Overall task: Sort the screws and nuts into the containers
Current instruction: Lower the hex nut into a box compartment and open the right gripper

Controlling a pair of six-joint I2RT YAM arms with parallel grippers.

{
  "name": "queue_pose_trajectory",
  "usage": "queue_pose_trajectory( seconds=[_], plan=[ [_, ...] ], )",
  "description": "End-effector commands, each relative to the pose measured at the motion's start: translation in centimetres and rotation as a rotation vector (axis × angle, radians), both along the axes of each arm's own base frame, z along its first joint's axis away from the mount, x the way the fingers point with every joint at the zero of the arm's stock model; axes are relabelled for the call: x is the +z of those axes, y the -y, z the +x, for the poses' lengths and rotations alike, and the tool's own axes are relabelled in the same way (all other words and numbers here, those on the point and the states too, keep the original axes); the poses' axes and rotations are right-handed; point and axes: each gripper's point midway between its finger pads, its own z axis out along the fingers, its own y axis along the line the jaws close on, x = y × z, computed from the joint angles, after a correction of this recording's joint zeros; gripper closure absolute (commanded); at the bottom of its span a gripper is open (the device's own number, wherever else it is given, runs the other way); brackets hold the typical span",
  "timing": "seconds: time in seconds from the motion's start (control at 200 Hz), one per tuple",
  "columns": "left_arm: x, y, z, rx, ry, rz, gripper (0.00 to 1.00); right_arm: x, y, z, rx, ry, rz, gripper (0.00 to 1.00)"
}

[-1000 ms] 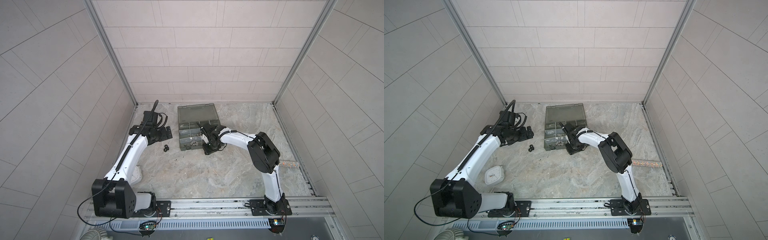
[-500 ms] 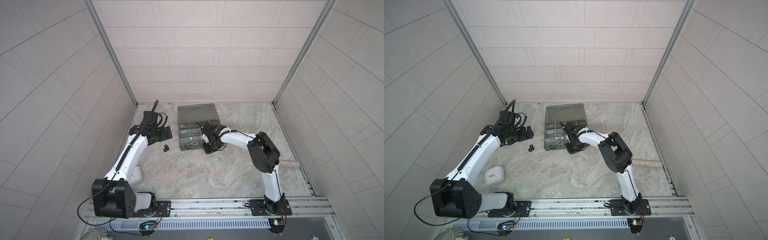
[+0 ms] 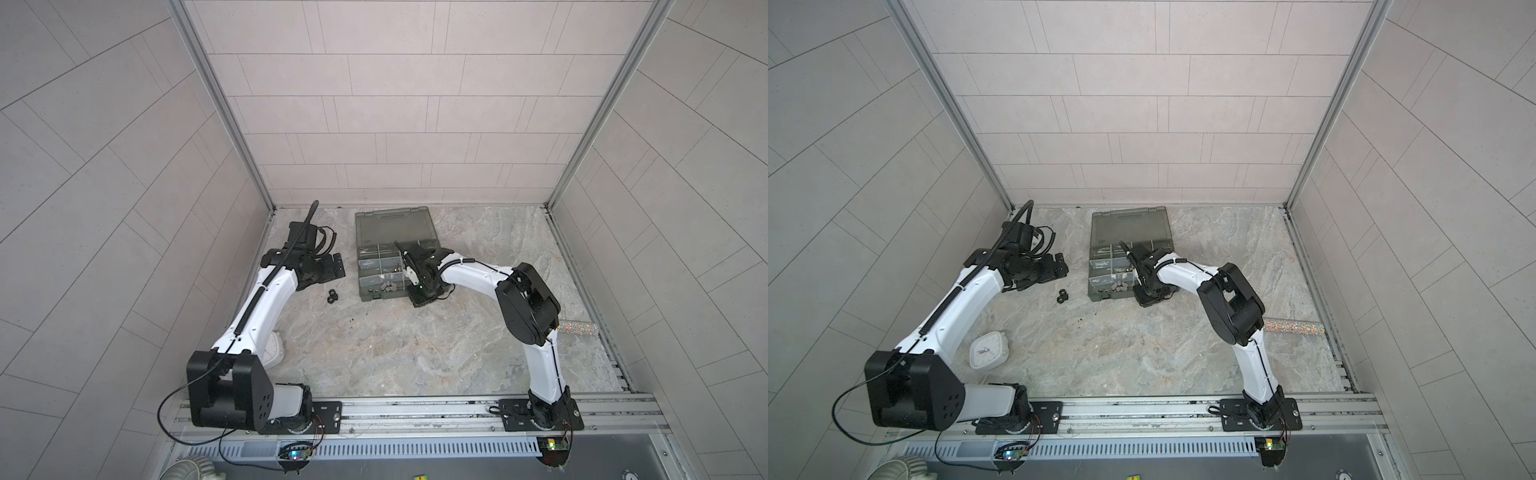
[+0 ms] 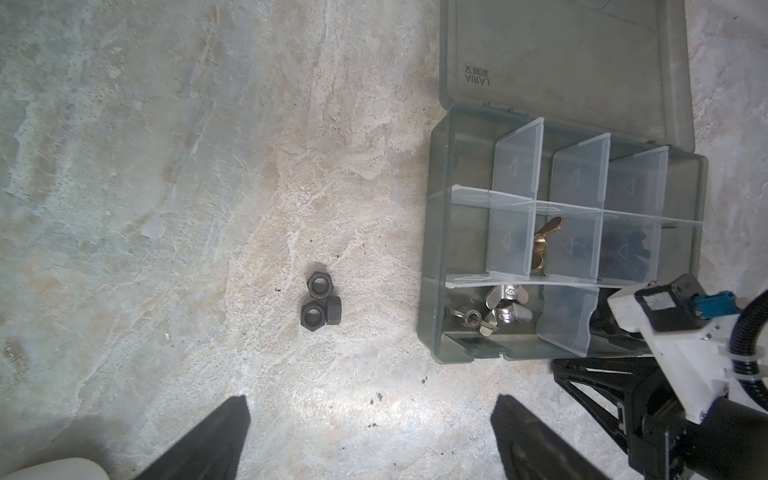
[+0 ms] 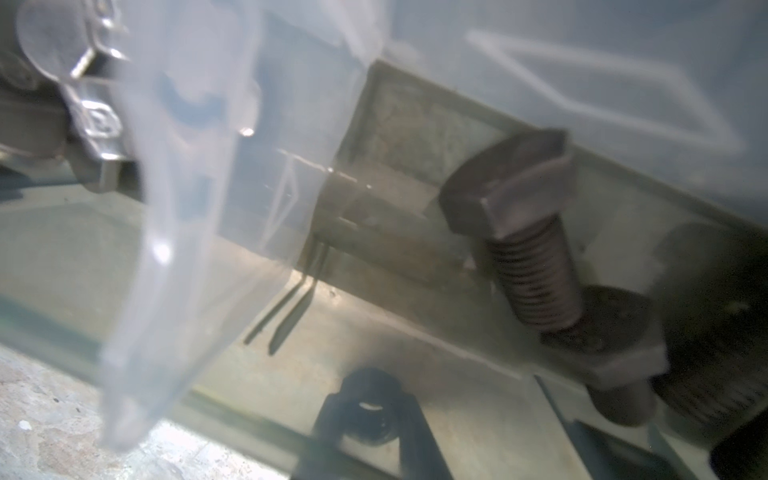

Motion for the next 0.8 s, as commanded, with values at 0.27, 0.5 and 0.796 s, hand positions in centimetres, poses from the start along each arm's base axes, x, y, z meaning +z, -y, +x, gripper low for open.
queue_pose_trajectory(
  seconds=[0.27, 0.5, 0.796],
  plan=[
    [-0.1, 0.5, 1.4, 0.006, -0.001, -0.041, 0.03, 8.4, 2.2, -0.2, 0.02, 0.091, -0.006, 0.81],
    [-0.2, 0.7, 2.1, 0.017, 0.004, -0.061, 0.03, 12.1, 2.6, 3.4, -0.029, 0.17, 0.034, 0.8],
    [0.1, 0.6, 2.8, 0.009, 0.005, -0.046, 0.03, 11.5, 2.3, 8.7, -0.085, 0.177, 0.082, 0.8]
  ],
)
